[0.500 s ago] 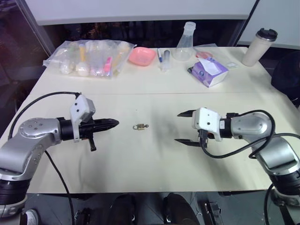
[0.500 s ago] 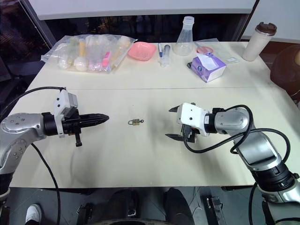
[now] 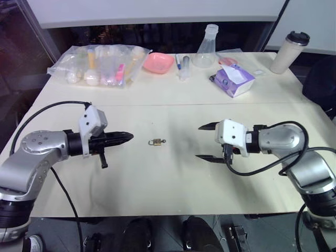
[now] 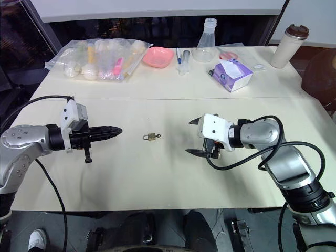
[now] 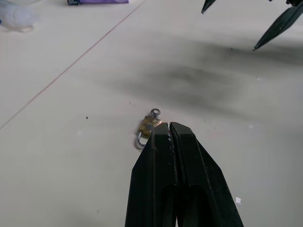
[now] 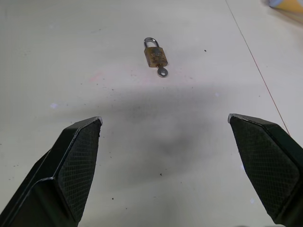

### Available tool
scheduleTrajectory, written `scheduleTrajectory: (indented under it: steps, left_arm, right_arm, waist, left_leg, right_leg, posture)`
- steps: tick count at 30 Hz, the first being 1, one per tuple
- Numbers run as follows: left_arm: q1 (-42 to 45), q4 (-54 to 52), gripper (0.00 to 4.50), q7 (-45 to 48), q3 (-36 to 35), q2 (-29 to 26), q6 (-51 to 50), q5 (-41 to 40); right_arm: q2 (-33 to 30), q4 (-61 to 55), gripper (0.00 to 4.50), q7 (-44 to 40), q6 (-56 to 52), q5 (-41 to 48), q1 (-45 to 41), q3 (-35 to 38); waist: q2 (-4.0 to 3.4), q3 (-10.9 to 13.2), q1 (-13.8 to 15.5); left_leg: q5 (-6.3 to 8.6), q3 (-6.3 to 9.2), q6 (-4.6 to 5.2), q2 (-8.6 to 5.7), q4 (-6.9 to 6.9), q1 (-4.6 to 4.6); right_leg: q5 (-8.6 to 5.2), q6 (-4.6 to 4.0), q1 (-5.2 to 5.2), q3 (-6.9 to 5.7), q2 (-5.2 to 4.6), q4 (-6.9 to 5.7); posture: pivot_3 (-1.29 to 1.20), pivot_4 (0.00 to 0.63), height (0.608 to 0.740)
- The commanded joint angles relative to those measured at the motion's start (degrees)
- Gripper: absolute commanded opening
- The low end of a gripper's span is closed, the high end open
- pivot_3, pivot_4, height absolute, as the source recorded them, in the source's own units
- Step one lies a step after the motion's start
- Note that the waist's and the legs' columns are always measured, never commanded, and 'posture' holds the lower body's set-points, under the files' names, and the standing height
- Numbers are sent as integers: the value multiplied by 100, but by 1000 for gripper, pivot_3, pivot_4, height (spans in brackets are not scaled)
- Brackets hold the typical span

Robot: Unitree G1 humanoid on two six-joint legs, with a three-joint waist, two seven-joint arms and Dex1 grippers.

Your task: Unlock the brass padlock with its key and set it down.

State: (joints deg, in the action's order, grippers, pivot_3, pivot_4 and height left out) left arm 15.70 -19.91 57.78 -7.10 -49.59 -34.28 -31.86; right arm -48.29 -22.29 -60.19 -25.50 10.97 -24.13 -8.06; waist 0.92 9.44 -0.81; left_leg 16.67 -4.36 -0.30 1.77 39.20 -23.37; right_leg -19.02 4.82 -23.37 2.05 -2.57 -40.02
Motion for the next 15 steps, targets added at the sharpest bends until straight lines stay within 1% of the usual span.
scheduleTrajectory:
  steps: [1, 5, 12, 13, 14, 15]
  left_arm:
    - [241, 106, 0, 80, 73, -72, 109, 81]
    - [323, 205, 0, 176, 128, -64, 207, 138]
    - [511, 496, 0, 284, 444, 95, 431, 361]
    - [533, 547, 550, 317, 520, 120, 468, 399]
    - [547, 586, 793, 343, 572, 138, 498, 428]
    - [558, 637, 1324, 392, 643, 156, 561, 480]
  right_arm:
    - [-12, -104, 4443, -21, 72, 57, -121, 68]
    - [8, -108, 4443, 20, 74, 40, -123, 59]
    - [84, -190, 4443, 143, 18, 14, -135, 43]
    - [80, -197, 4500, 148, 14, 11, -129, 49]
    - [77, -205, 4500, 155, 10, 9, -124, 52]
    - [75, -210, 4500, 162, 7, 10, -121, 54]
  waist:
    - [0, 0, 13]
    - [1, 1, 4]
    - [1, 1, -1]
    - [1, 1, 5]
    - [1, 1, 7]
    - [1, 1, 7]
  left_leg:
    - [0, 0, 0, 0, 0, 0]
    - [1, 0, 1, -2, 1, -2]
    - [1, 0, 1, -1, 0, -2]
    - [1, 0, 1, -1, 0, -2]
    - [1, 0, 2, -1, 0, -2]
    - [1, 0, 1, -1, 0, -2]
  right_leg:
    - [0, 0, 0, -1, 0, 0]
    - [0, 0, 0, -2, -1, 2]
    - [0, 0, 0, -2, 0, 2]
    - [0, 0, 0, -2, 0, 2]
    - [0, 0, 0, -2, 0, 2]
    - [0, 0, 0, -2, 0, 2]
  posture:
    - [0, 150, 715]
    - [0, 150, 715]
    - [0, 150, 715]
    - [0, 150, 715]
    - [0, 150, 715]
    - [0, 150, 715]
